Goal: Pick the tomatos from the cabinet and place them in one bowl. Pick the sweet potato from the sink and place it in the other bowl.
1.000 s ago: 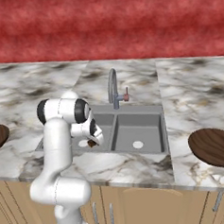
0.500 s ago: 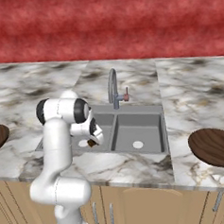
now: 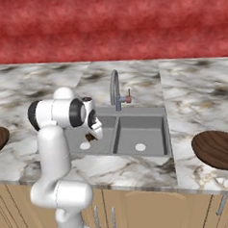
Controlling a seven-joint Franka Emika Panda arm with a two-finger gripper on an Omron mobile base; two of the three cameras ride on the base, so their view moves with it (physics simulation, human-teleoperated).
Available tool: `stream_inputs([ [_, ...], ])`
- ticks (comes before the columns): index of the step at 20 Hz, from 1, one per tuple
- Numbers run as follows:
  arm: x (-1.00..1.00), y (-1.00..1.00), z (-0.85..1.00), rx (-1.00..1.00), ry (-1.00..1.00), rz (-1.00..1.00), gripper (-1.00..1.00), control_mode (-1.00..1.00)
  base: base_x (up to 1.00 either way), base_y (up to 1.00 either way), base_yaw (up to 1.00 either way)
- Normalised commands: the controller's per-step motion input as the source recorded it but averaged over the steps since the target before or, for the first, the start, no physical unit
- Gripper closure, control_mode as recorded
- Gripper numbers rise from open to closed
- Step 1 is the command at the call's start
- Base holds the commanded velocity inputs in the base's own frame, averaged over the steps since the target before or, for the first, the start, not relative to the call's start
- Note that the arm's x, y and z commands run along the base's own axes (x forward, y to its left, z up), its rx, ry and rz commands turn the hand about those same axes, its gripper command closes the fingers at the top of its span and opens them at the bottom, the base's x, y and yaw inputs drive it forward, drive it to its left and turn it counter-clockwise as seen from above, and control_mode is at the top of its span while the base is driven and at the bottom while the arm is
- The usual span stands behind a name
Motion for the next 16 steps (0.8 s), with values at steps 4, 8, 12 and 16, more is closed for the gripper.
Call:
stream_inputs([
  [4, -0.35, 0.01, 0.5, -0.01, 0.01, -0.07, 1.0, -1.0, 0.0, 0.0, 0.0],
  [8, -0.55, 0.0, 0.47, -0.01, 0.02, -0.1, 1.0, -1.0, 0.0, 0.0, 0.0],
  [12, -0.7, 0.0, 0.38, 0.0, 0.0, -0.1, 1.0, -1.0, 0.0, 0.0, 0.0],
  [16, -0.7, -0.03, 0.34, 0.0, 0.0, -0.1, 1.0, -1.0, 0.0, 0.0, 0.0],
])
